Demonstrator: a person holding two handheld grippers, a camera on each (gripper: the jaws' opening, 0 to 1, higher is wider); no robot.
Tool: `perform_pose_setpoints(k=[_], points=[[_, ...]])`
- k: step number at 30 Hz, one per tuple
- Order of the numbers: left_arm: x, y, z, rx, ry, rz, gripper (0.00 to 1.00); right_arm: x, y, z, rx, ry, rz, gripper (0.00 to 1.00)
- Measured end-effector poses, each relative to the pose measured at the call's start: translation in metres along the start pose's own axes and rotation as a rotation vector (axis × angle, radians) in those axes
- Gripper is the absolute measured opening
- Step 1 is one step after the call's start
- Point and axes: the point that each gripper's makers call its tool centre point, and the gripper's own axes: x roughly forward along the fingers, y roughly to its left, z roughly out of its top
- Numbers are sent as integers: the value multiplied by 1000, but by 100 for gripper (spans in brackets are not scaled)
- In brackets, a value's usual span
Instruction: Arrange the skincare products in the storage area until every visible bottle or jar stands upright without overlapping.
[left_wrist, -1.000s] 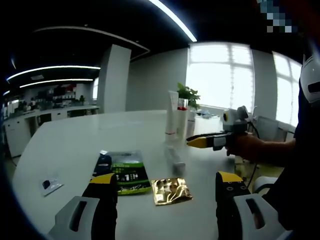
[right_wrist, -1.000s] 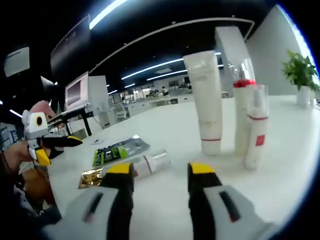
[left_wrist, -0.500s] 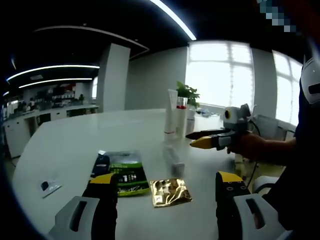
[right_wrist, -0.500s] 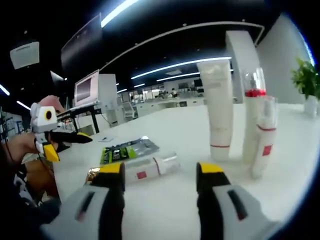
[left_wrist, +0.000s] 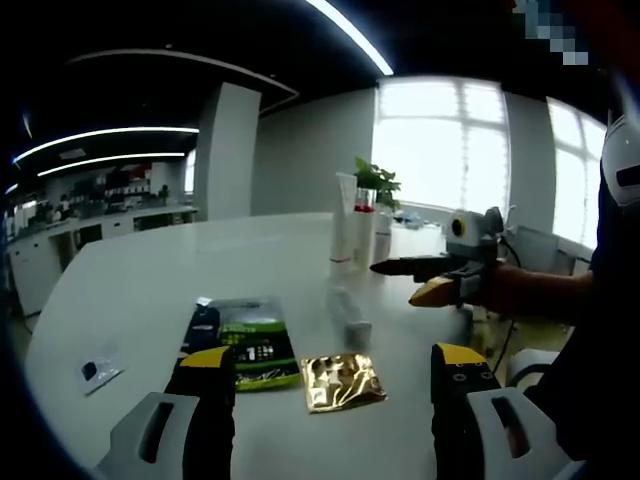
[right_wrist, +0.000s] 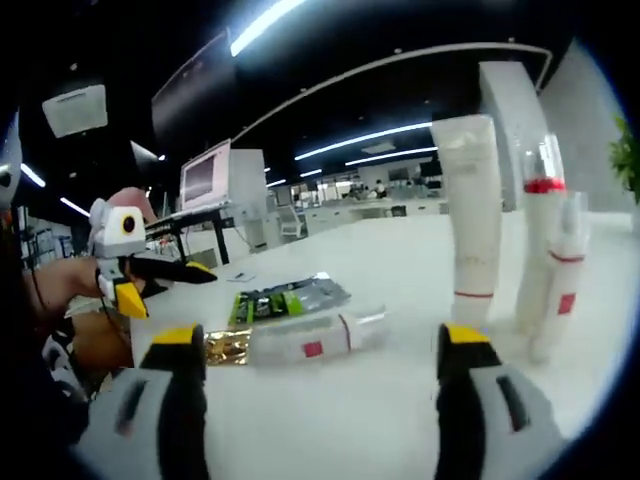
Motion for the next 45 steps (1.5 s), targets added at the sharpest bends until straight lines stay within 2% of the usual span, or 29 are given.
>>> perform_pose_setpoints(k=[5,9,14,16,18,21,29,35,39,45], points=[[1,3,1,1,3,7,81,-1,9,-9,-18,49,42,100],[4,1,3,16,9,4,81,-4,13,-12,-57,75,47,100],[9,-3,5,27,18,-5,81,-7,11,-11,-43,69,40,100],[12,-8,16,14,-27,-22,81,-8,10,-11,-51,76,39,100],[15,-9,22,32,-41,-20,78,-10,9,-12,-53,84,33,100],[20,-8,21,70,-4,-8,77,-11,10,-12,-48,78,41,100],[33,-15,28,102,3,-9,77,-14,9,-13,-60,82,38,100],[40,-19,26,118,47,-25,77,-14,16,-9,-90,83,49,100],[41,-20,22,125,84,-35,78,-16,23,-1,-133,84,76,100],[45,-23,22,122,122,-53,81,-21,33,9,-122,81,136,100]])
